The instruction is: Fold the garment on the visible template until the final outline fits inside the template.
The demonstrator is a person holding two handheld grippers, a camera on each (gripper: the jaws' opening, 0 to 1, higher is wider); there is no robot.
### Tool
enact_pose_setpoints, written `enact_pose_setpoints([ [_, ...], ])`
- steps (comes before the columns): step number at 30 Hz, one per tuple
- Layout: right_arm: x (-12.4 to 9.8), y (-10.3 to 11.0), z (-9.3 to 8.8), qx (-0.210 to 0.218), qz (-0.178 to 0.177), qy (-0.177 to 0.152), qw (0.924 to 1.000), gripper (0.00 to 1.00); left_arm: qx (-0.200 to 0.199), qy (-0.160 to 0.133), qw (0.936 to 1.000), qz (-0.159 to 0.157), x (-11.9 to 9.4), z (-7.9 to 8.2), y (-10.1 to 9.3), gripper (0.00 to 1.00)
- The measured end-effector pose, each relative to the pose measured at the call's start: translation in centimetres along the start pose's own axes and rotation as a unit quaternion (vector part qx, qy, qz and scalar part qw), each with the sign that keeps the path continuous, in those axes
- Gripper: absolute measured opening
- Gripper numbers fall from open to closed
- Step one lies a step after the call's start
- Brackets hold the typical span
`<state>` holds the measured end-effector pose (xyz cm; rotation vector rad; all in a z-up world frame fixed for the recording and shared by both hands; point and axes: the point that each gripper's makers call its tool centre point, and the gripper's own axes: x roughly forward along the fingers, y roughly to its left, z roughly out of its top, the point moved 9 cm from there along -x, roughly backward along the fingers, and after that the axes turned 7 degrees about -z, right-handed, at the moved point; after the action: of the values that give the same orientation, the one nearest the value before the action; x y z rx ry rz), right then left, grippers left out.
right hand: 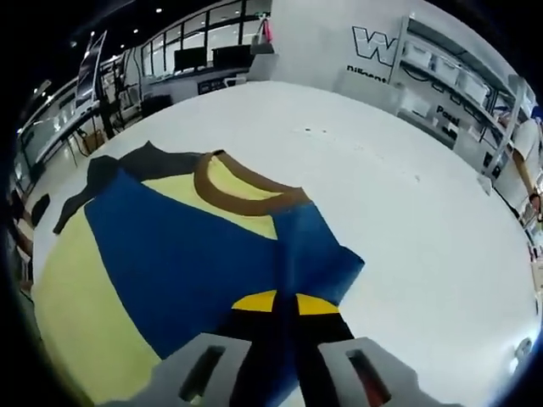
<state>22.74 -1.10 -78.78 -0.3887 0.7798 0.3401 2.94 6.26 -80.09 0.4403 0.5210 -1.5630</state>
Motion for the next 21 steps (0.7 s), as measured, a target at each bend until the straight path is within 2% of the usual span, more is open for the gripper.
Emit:
enact_pose_setpoints([
  [3, 0.1, -0.1, 0.0, -0.007, 0.001, -0.003, 1.0, 0.0, 0.01, -0.001, 0.9999, 0.006, 0.3, 0.2, 0.0, 0.0],
  [5, 0.2, -0.3, 0.1, 0.0, 0.003, -0.003, 1.0, 0.0, -0.007, -0.013, 0.9999, 0.005, 0.7, 0.2, 0.5, 0.0],
  [12, 0.9, -1.1, 0.4, -0.002, 0.002, -0.016, 0.9999, 0.0, 0.004, -0.014, 0.9998, 0.012, 1.6, 0.9, 1.4, 0.0],
  [21, 1.7, -2.3, 0.8, 0.003, -0.004, -0.024, 0.9997, 0.0, -0.004, -0.027, 0.9995, 0.014, 2.5, 1.5, 3.1, 0.0],
])
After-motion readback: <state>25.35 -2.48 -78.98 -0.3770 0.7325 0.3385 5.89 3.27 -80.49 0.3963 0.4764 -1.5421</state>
